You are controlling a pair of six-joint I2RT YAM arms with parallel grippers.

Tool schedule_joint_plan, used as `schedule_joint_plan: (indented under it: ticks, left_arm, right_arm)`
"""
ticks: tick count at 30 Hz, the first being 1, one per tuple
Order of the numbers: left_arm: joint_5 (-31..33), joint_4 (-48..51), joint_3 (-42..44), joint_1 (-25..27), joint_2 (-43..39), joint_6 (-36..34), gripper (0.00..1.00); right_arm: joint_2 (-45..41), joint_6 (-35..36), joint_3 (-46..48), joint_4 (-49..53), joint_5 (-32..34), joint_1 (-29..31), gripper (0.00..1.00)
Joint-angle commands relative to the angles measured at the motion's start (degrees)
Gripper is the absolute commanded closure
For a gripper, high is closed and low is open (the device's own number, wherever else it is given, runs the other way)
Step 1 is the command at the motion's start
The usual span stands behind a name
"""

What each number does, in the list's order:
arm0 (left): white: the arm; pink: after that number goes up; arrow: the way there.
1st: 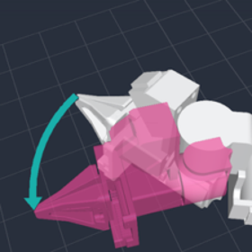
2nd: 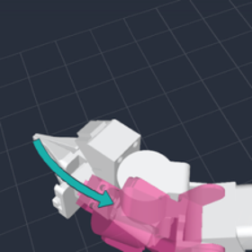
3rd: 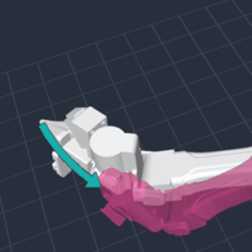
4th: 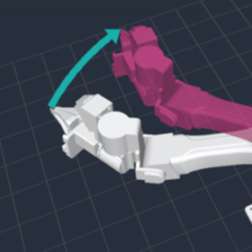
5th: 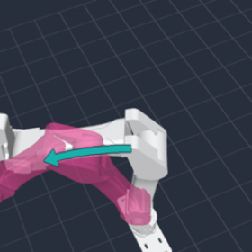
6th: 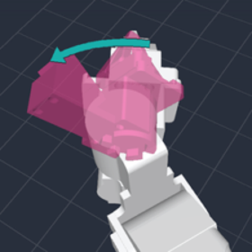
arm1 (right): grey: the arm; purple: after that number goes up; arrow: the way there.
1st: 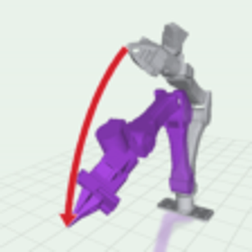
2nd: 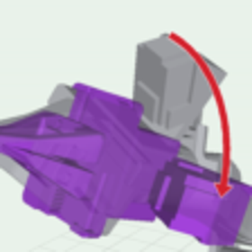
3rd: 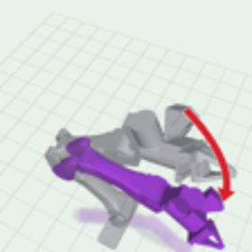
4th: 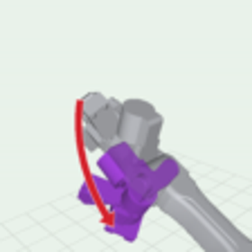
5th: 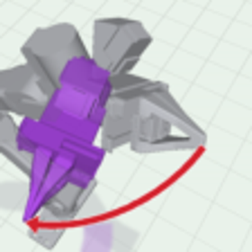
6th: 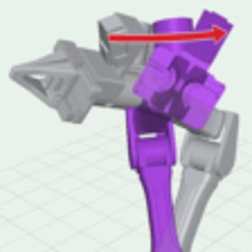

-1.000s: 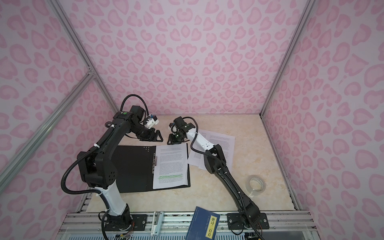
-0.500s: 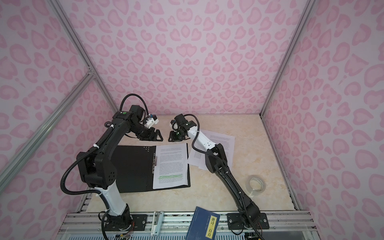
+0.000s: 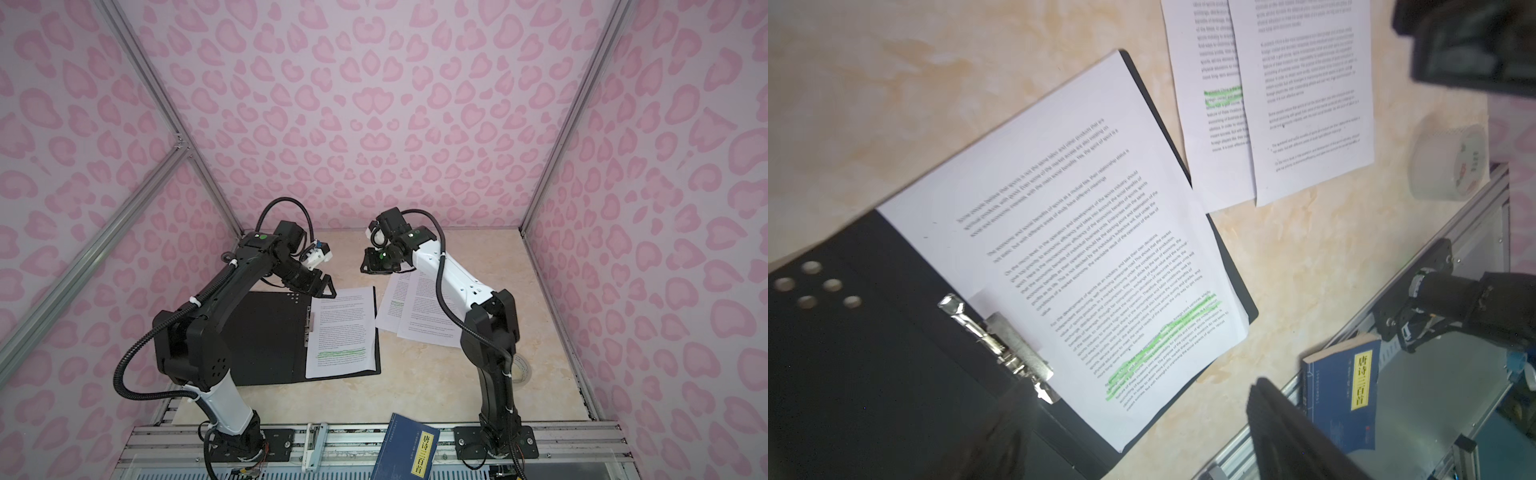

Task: Put the files into the folder

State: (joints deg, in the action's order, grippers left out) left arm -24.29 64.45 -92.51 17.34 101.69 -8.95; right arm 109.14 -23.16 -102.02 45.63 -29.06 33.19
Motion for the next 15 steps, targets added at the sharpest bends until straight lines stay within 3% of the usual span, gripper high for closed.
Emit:
schedule_joint_plan:
  ticks: [1, 8, 15]
  left_arm:
    - [1.11, -2.53, 2.00, 2.66, 0.83, -1.61, 0.17]
    - [0.36, -7.58, 7.03, 5.17, 3.87, -0.22, 0.22]
    - [2.11, -10.02, 8.92, 8.16, 7.59, -0.11, 0.25]
  right_arm:
    - [-7.17, -3.72, 13.67, -5.63, -3.92, 1.18, 0.70]
    - [-18.86, -13.93, 39.87, -22.15, -7.01, 6.71, 0.70]
    - [-18.79, -19.73, 49.22, -33.05, -7.13, 10.07, 0.70]
